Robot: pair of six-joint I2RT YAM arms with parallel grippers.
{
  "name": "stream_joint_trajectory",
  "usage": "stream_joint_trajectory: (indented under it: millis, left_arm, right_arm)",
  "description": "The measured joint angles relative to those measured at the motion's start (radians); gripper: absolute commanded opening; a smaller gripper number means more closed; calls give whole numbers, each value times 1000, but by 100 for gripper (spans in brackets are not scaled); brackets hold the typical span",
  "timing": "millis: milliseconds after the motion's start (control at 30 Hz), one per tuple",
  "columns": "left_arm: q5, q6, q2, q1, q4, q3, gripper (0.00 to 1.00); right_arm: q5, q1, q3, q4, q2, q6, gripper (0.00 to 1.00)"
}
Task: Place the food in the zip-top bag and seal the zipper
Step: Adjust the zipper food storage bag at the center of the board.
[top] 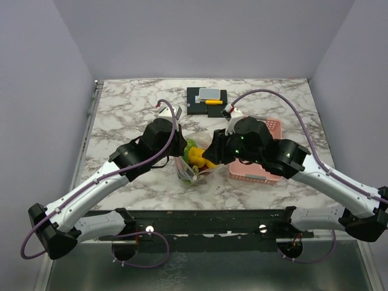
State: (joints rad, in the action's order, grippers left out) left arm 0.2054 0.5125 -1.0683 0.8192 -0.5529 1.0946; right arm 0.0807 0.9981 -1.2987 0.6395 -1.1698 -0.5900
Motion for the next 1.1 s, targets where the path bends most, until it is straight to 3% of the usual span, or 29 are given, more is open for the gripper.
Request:
stream_joint_trajectory:
  millis: [367,767,900,1033,1100]
  left_arm:
    - [0,0,0,0,0,0,0]
    - [-1,4,0,0,1,-3,0]
    - [-7,4,0,0,2,-4,0]
    - [-20,4,5,0,3,-14,0]
    - [-30,4,7,0,5,-18,0]
  right_arm:
    - [3,121,5,15,-103,5,35]
    - [110,161,-23,66,-155,3,23]
    - [136,161,-26,66,-161,3,16]
    - [168,161,-30,68,-179,3,1]
    - [181,161,-36,68,-191,3,1]
